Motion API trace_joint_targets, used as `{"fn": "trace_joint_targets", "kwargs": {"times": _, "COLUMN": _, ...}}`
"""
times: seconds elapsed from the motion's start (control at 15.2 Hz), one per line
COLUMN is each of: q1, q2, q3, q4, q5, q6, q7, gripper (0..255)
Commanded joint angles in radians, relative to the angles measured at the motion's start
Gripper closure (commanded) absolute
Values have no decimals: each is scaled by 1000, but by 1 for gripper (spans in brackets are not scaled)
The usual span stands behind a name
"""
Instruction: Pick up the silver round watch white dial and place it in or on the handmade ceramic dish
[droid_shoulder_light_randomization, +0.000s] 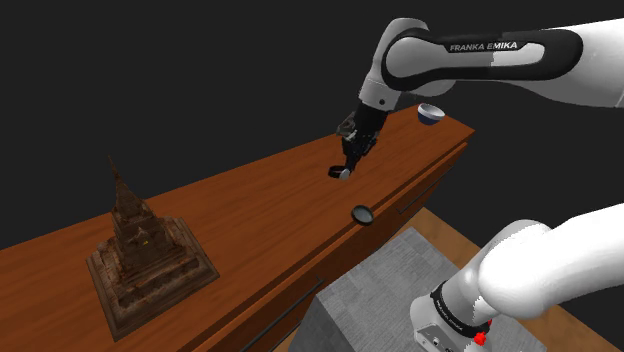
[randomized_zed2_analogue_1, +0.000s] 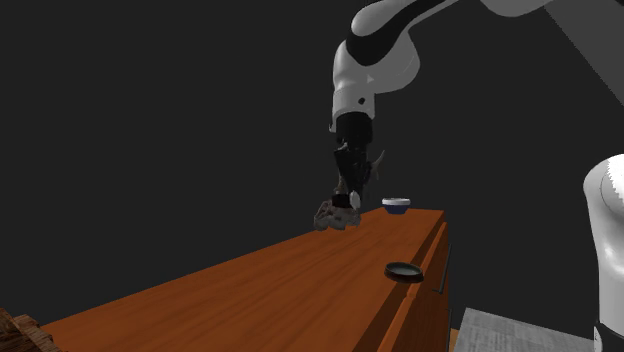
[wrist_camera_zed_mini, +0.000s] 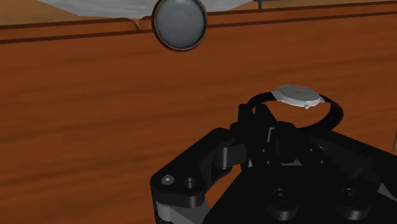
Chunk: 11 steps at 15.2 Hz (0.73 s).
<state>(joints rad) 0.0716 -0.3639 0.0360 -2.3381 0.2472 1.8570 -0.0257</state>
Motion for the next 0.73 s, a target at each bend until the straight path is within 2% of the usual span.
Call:
{"fn": "trace_joint_targets", "kwargs": {"times": 0.0, "q1": -18, "q2": -62, "q3": -27, "q4": -50, "q5": -15, "q6": -21, "q7": -36, "gripper": 255}}
{"fn": "trace_joint_targets", "kwargs": {"times": 0.33, "q1": -74, "q2": -204, "q3": -104, "q4": -149, "q5": -76, "q6": -83, "q7": -126, "gripper": 255}}
{"fn": "trace_joint_targets", "kwargs": {"times": 0.66, "q1": -73, "q2": -188, "q3": -104, "q4": -205, "q5": -72, "q6": -13, "q7": -139, "gripper": 255}}
